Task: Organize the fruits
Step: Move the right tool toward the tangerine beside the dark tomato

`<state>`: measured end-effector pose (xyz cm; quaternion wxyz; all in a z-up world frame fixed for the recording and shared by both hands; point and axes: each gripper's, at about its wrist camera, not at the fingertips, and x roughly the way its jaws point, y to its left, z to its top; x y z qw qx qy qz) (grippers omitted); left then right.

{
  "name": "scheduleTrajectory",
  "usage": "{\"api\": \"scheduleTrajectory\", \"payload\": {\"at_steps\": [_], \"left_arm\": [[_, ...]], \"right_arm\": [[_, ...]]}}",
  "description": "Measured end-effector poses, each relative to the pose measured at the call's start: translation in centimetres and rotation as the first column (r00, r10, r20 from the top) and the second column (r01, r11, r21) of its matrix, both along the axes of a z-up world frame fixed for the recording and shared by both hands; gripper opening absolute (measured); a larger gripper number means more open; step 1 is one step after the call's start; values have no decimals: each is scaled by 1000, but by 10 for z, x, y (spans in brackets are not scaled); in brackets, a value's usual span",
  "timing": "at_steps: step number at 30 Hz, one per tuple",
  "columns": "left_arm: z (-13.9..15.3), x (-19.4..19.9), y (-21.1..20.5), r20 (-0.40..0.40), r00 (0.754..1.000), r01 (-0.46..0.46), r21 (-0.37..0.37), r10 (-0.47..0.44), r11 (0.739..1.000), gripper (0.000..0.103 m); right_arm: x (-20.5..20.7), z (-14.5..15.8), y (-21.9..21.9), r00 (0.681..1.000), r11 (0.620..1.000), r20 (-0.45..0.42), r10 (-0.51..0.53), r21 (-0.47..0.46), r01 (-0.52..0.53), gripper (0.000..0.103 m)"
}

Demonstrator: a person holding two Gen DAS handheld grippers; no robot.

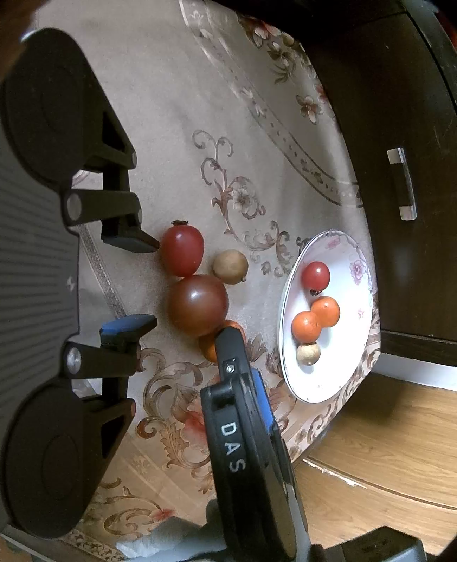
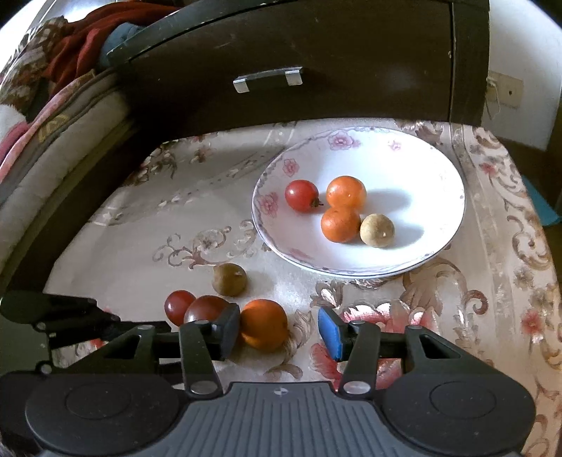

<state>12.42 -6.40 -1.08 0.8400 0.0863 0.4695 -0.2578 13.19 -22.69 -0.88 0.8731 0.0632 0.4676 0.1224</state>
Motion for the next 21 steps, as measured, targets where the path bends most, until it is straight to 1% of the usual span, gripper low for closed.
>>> {"api": "scheduleTrajectory", "payload": {"at_steps": [2,5,7,14,16,19,21], "left_arm": [[0,0,0,0,1000,4,-2,-4,1000,47],[0,-1,-1,2,1000,10,1,-10,1000,47],[0,-1,-1,3,1000,12,1,-12,1000,47],[5,-4,-5,16,999,51,-35,-50,998,47],[5,-5,-6,17,998,58,-33,-57,998,47],[5,-6,-6,24,998,56,-18,-55,998,47],[5,-5,-4,24,998,52,-22,-51,998,47]], "right_arm": [[-4,2,3,1000,999,10,26,-35,-26,42],[-9,6,11,996,989,29,85,-123,-81,42],[-11,8,12,994,983,29,105,-152,-99,42],[-12,2,12,990,985,-12,142,-97,-142,42],[-11,-1,16,988,983,-15,155,-98,-155,42],[-8,-6,20,986,984,-30,162,-71,-163,41],[-7,-6,19,986,985,-30,163,-54,-165,41]]}}
